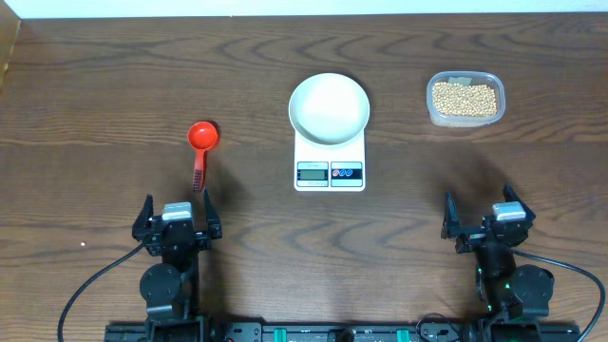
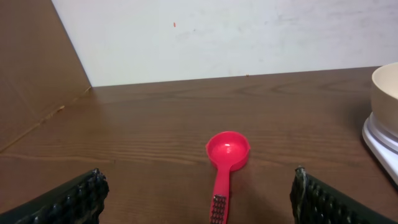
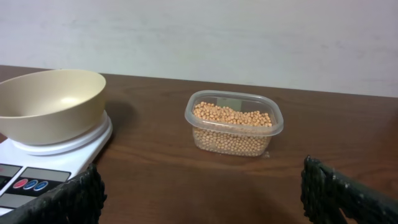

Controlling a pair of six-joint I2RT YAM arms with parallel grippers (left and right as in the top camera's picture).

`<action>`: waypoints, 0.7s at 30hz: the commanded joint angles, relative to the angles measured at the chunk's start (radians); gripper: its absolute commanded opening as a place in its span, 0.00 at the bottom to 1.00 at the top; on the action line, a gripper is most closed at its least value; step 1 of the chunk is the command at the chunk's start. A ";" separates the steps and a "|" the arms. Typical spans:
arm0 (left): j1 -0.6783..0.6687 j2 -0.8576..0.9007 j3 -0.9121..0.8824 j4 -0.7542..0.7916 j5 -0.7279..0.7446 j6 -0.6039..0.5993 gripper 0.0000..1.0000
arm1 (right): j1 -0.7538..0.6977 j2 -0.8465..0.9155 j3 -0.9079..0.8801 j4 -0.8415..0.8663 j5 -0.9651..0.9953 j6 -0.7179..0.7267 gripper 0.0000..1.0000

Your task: Scoop item into bowl and weigh 50g on scale

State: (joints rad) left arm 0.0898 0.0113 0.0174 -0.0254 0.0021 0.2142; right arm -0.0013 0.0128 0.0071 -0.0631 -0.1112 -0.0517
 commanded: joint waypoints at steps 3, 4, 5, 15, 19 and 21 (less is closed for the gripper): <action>-0.003 0.000 -0.013 -0.048 -0.010 0.013 0.96 | 0.010 -0.008 -0.002 -0.003 0.004 0.013 0.99; -0.002 0.000 -0.013 -0.048 -0.010 0.013 0.96 | 0.010 -0.008 -0.002 -0.004 0.004 0.013 0.99; -0.002 0.000 -0.013 -0.048 -0.010 0.013 0.96 | 0.010 -0.008 -0.002 -0.004 0.004 0.013 0.99; -0.002 0.000 -0.013 -0.045 -0.021 0.137 0.96 | 0.010 -0.008 -0.002 -0.003 0.004 0.013 0.99; -0.002 0.000 -0.013 -0.045 -0.021 0.137 0.96 | 0.010 -0.008 -0.002 -0.004 0.004 0.013 0.99; -0.002 0.000 -0.013 -0.045 -0.021 0.137 0.96 | 0.010 -0.008 -0.002 -0.004 0.004 0.013 0.99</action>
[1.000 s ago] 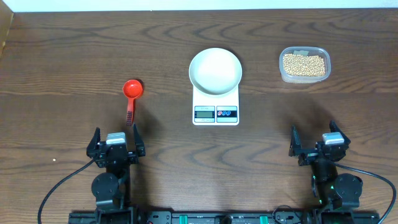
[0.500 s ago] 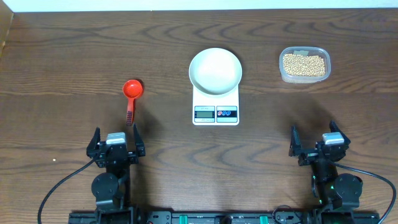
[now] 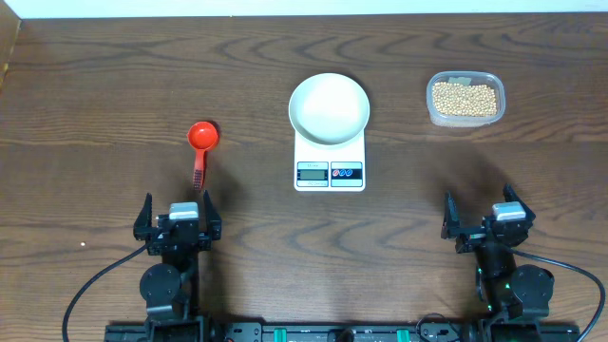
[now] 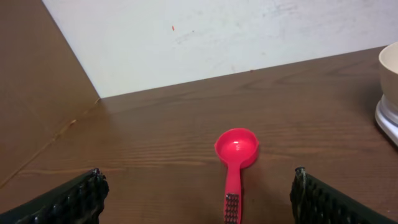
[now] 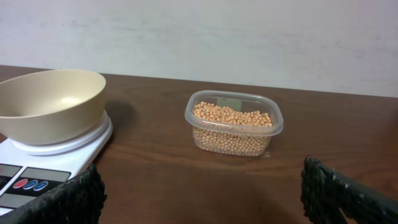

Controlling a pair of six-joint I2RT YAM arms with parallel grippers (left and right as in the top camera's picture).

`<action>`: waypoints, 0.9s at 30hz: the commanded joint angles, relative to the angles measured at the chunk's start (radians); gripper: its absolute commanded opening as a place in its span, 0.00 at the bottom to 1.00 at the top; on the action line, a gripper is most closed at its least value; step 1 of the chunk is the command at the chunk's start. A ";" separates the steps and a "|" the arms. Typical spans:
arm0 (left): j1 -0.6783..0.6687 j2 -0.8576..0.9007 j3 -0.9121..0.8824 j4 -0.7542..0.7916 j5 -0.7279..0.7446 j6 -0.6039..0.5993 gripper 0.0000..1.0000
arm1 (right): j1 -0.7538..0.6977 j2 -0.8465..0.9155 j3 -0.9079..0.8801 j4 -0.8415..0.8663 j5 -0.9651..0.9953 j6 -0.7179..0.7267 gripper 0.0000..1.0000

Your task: Scoop item into bowl and weigh 50g on scale

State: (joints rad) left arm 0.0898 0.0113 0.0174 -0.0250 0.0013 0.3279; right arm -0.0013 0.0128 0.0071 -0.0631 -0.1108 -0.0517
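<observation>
A red scoop lies on the table left of the scale, cup end far, handle pointing toward my left gripper. That gripper is open, nothing between its fingers. A cream bowl sits empty on the white scale. At the far right a clear tub of yellow beans stands open. Just short of that tub my right gripper is open and empty too, with the tub of beans straight ahead in its view.
A wooden side panel rises at the table's far left. A white wall runs along the back edge. Cables trail from both arm bases at the front.
My left gripper has turned slightly, so the scoop sits a little further right and the side panel fills more of its wrist view. The right arm has not moved.
</observation>
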 commanded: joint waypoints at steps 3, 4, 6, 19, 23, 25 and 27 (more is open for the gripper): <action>-0.002 0.000 -0.013 -0.046 -0.020 0.023 0.96 | 0.010 -0.008 -0.002 -0.004 0.004 0.013 0.99; -0.002 0.000 -0.013 -0.046 -0.020 0.023 0.96 | 0.010 -0.008 -0.002 -0.004 0.004 0.013 0.99; -0.002 0.000 -0.013 -0.041 -0.019 0.023 0.96 | 0.010 -0.008 -0.002 -0.004 0.004 0.013 0.99; -0.002 0.000 -0.013 -0.041 -0.019 0.023 0.96 | 0.010 -0.008 -0.002 -0.003 0.004 0.013 0.99; -0.002 0.000 -0.013 -0.042 0.001 0.023 0.96 | 0.010 -0.008 -0.002 -0.004 0.004 0.013 0.99; -0.002 0.000 -0.013 -0.042 0.029 0.021 0.96 | 0.010 -0.008 -0.002 -0.003 0.004 0.013 0.99; -0.002 0.000 -0.013 -0.042 0.043 0.009 0.96 | 0.010 -0.008 -0.002 -0.003 0.004 0.013 0.99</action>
State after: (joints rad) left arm 0.0898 0.0113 0.0177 -0.0257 0.0208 0.3408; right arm -0.0013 0.0128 0.0071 -0.0631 -0.1112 -0.0517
